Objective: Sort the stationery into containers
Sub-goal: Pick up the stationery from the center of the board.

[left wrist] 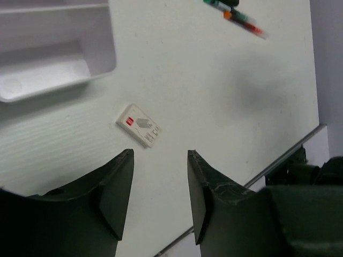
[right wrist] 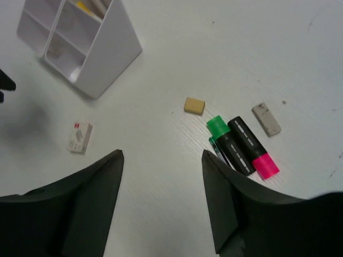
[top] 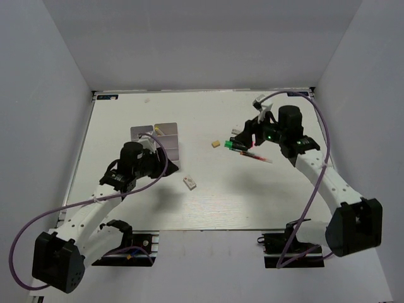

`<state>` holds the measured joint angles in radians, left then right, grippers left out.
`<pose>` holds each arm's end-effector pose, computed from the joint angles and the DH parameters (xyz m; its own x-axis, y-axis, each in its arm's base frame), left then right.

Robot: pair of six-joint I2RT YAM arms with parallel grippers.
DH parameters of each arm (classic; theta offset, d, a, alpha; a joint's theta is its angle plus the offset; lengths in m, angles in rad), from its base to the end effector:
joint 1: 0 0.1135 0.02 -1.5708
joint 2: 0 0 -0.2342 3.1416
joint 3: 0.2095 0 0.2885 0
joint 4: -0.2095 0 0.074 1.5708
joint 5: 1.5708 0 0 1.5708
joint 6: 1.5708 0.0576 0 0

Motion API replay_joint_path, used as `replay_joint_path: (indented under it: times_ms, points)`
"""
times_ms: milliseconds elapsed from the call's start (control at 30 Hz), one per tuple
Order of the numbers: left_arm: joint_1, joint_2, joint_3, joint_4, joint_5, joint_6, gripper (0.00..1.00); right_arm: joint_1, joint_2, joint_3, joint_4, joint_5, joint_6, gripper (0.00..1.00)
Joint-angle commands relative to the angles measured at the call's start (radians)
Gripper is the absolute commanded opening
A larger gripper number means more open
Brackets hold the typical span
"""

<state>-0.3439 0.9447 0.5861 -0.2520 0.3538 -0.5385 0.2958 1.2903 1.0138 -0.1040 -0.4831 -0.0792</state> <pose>0.2502 -0.1108 0.1870 -0.7627 -0.2379 -0.6015 0.2241 0.7751 -0.5907 0.3357 0.1303 0.2728 -0.3011 -0.1650 -0.9392 -0.6967 0.7106 0.0985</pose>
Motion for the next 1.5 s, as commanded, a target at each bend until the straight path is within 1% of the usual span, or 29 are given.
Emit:
replay_joint_path:
  times_ms: [0,33,67,100,133,200,233,267,300,333,400,433,500,533,567,600,633,667,700,733,767,867,967,1000,1033,1133,1233,1333,1467]
  points:
    - [-0.075,0.015,0.072,-0.044,-0.041,-0.025,0.55,-0.041,-0.098,-0.081,0.032,-0.086,0.015,0.64]
    - [-0.093,0.026,0.081,-0.07,-0.071,-0.04,0.55,-0.055,-0.101,-0.087,0.03,-0.081,0.009,0.5]
    - [-0.133,0.037,0.09,-0.085,-0.09,-0.055,0.55,-0.061,-0.108,-0.09,0.026,-0.072,0.009,0.28]
    - [-0.153,0.063,0.099,-0.099,-0.108,-0.064,0.56,-0.076,-0.109,-0.093,0.02,-0.068,0.01,0.23]
    - [-0.173,0.078,0.113,-0.11,-0.14,-0.074,0.6,-0.076,-0.102,-0.095,0.004,-0.068,0.015,0.23]
    - [-0.236,0.112,0.129,-0.124,-0.168,-0.087,0.66,-0.093,-0.094,-0.104,-0.008,-0.072,0.015,0.24]
    - [-0.259,0.147,0.144,-0.136,-0.206,-0.116,0.69,-0.099,-0.089,-0.112,0.004,-0.071,0.018,0.28]
    - [-0.301,0.164,0.158,-0.147,-0.228,-0.127,0.77,-0.106,-0.083,-0.121,0.006,-0.06,0.013,0.36]
    - [-0.323,0.183,0.167,-0.156,-0.252,-0.142,0.78,-0.113,-0.08,-0.127,0.012,-0.06,0.013,0.38]
    - [-0.342,0.198,0.176,-0.165,-0.303,-0.171,0.78,-0.121,-0.074,-0.138,0.023,-0.058,0.015,0.38]
    - [-0.395,0.25,0.213,-0.211,-0.367,-0.213,0.82,-0.135,-0.068,-0.147,0.021,-0.067,0.015,0.38]
    - [-0.411,0.267,0.225,-0.225,-0.43,-0.234,0.84,-0.144,-0.069,-0.159,0.024,-0.087,0.015,0.39]
    - [-0.46,0.321,0.257,-0.274,-0.523,-0.323,0.89,-0.159,-0.083,-0.175,0.055,-0.12,0.025,0.41]
    - [-0.477,0.339,0.268,-0.288,-0.559,-0.352,0.91,-0.17,-0.094,-0.204,0.062,-0.127,0.027,0.41]
    - [-0.492,0.36,0.296,-0.338,-0.599,-0.429,0.91,-0.172,-0.106,-0.213,0.09,-0.133,0.041,0.41]
    - [-0.506,0.383,0.313,-0.361,-0.672,-0.463,0.92,-0.176,-0.112,-0.231,0.092,-0.156,0.045,0.41]
    - [-0.53,0.438,0.355,-0.394,-0.712,-0.5,0.92,-0.185,-0.12,-0.247,0.121,-0.161,0.048,0.42]
    - [-0.54,0.471,0.379,-0.435,-0.745,-0.571,0.92,-0.188,-0.126,-0.251,0.131,-0.169,0.053,0.42]
    - [-0.55,0.508,0.403,-0.482,-0.784,-0.589,0.92,-0.19,-0.129,-0.26,0.135,-0.192,0.056,0.42]
    - [-0.57,0.579,0.447,-0.501,-0.799,-0.607,0.92,-0.193,-0.135,-0.267,0.138,-0.196,0.055,0.42]
    - [-0.579,0.615,0.466,-0.516,-0.799,-0.627,0.9,-0.199,-0.14,-0.279,0.141,-0.209,0.058,0.42]
    - [-0.621,0.722,0.509,-0.506,-0.857,-0.647,0.84,-0.21,-0.158,-0.311,0.178,-0.232,0.071,0.44]
    - [-0.65,0.782,0.549,-0.513,-0.923,-0.696,0.8,-0.224,-0.177,-0.33,0.194,-0.256,0.071,0.44]
    - [-0.65,0.804,0.549,-0.513,-0.932,-0.71,0.8,-0.224,-0.18,-0.333,0.185,-0.262,0.071,0.44]
    - [-0.661,0.804,0.549,-0.513,-0.932,-0.728,0.78,-0.225,-0.193,-0.336,0.184,-0.264,0.071,0.44]
    - [-0.67,0.822,0.534,-0.487,-0.957,-0.755,0.77,-0.241,-0.226,-0.357,0.188,-0.267,0.064,0.44]
    - [-0.679,0.833,0.511,-0.461,-1.006,-0.77,0.75,-0.251,-0.246,-0.374,0.21,-0.279,0.068,0.44]
    - [-0.679,0.833,0.5,-0.442,-1.049,-0.781,0.74,-0.256,-0.249,-0.379,0.217,-0.295,0.07,0.44]
    - [-0.679,0.842,0.488,-0.441,-1.082,-0.808,0.7,-0.267,-0.244,-0.38,0.217,-0.305,0.071,0.44]
